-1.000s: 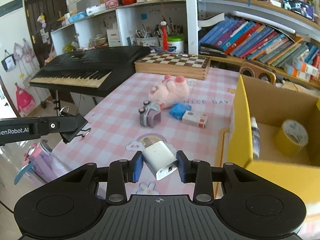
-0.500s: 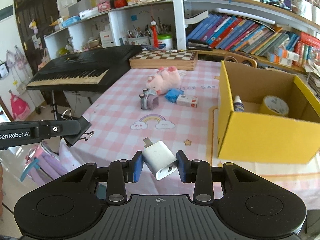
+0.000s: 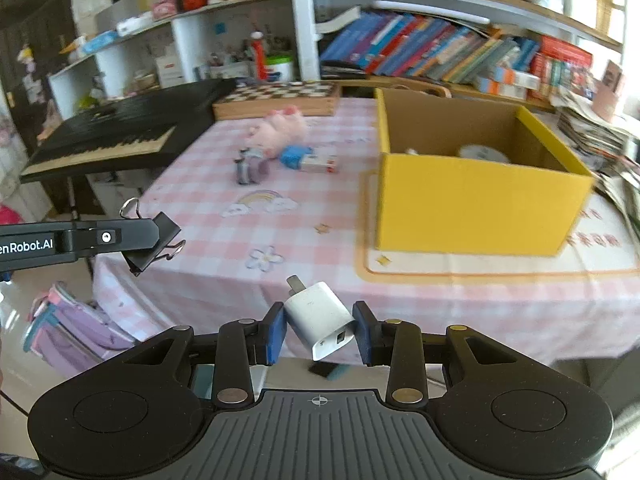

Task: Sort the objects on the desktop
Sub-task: 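Lift the binder clip with the left tool while the right tool carries the charger toward the box, then carry the binder clip over the yellow box with the left tool while the right tool brings the charger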

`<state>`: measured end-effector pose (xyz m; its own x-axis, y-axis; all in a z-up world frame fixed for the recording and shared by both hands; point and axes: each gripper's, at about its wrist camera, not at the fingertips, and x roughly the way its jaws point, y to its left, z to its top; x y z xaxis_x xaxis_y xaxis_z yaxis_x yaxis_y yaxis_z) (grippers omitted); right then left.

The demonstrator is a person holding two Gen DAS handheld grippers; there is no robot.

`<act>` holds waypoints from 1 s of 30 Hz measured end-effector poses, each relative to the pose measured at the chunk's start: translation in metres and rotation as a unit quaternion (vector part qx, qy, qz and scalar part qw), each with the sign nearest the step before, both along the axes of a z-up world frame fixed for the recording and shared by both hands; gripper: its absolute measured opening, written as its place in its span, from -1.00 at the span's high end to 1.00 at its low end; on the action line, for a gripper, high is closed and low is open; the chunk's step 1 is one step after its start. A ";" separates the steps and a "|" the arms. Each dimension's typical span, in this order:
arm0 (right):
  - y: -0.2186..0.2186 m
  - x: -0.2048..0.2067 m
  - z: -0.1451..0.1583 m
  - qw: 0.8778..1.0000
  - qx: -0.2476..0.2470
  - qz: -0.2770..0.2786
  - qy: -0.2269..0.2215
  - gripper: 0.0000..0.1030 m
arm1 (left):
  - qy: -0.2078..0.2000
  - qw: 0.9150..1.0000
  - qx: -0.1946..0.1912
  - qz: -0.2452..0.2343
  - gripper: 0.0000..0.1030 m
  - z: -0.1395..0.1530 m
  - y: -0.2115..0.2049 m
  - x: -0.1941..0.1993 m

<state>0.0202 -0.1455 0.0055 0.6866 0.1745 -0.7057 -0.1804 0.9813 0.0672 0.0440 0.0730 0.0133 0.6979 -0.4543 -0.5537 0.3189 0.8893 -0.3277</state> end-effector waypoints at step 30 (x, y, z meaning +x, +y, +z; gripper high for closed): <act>-0.102 -0.006 -0.007 0.996 0.021 -0.084 0.021 0.32 | 0.008 0.995 0.010 -0.102 0.80 0.005 -0.111 0.022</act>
